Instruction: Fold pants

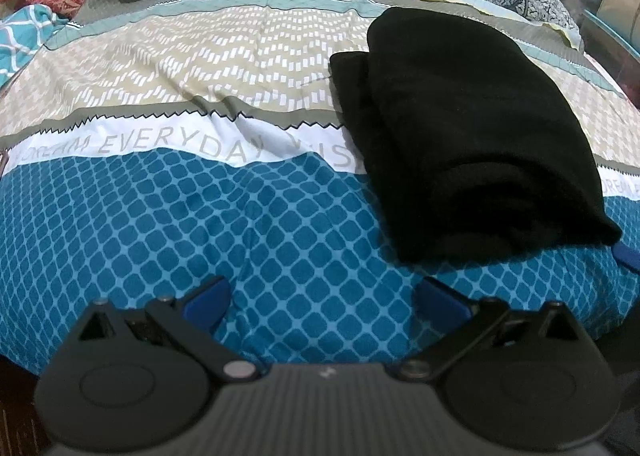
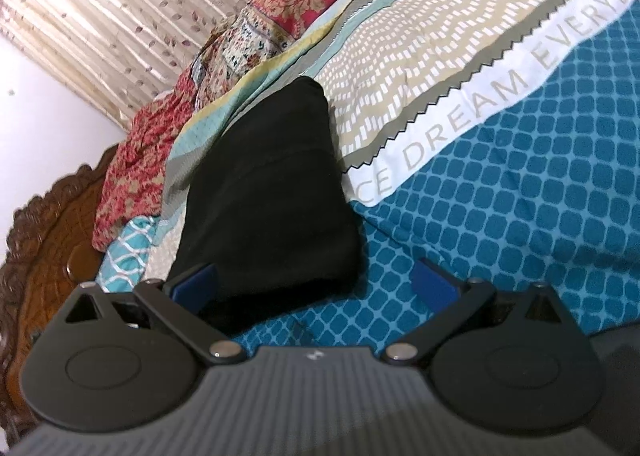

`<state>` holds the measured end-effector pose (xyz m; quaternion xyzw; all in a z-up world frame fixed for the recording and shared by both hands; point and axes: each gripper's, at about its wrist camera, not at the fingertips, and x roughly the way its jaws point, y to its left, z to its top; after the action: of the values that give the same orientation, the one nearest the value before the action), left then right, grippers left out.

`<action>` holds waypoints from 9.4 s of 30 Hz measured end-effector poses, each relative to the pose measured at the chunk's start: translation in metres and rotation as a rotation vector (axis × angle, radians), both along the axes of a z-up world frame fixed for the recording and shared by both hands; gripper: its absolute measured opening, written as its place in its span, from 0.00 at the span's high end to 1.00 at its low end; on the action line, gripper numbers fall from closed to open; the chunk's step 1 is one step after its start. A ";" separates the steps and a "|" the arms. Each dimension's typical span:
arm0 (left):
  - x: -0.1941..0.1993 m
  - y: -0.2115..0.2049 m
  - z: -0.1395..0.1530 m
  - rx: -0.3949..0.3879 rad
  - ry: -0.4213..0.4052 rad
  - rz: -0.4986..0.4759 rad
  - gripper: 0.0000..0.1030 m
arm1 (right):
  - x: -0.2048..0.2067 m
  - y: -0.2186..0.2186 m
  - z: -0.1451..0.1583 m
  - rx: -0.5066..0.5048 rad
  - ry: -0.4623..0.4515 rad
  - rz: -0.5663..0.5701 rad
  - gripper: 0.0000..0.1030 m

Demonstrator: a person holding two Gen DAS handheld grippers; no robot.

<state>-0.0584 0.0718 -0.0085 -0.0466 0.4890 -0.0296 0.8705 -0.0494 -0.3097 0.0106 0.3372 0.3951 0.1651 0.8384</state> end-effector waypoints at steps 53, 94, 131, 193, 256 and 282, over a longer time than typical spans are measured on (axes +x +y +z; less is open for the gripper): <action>0.002 -0.011 -0.005 0.064 -0.020 0.060 0.00 | -0.012 0.023 -0.003 -0.007 -0.020 -0.146 0.00; 0.000 -0.016 0.000 0.103 -0.023 0.015 0.00 | -0.008 0.026 0.003 -0.024 0.003 -0.119 0.00; 0.166 -0.007 0.094 -0.459 -0.268 -0.164 0.55 | 0.129 0.077 0.096 -0.086 -0.285 0.272 0.61; 0.057 -0.068 0.110 0.308 -0.351 0.090 0.00 | 0.040 0.070 0.058 -0.349 -0.159 -0.038 0.16; 0.038 -0.070 0.124 0.238 -0.364 0.087 0.00 | 0.018 0.064 0.055 -0.350 -0.082 -0.099 0.13; 0.049 -0.070 0.094 0.186 -0.134 0.073 0.00 | 0.016 0.068 0.055 -0.356 -0.077 -0.100 0.13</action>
<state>-0.0092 0.0022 0.0854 0.0186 0.4286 0.0444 0.9022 -0.0335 -0.2416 0.0656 0.1959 0.3684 0.0636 0.9066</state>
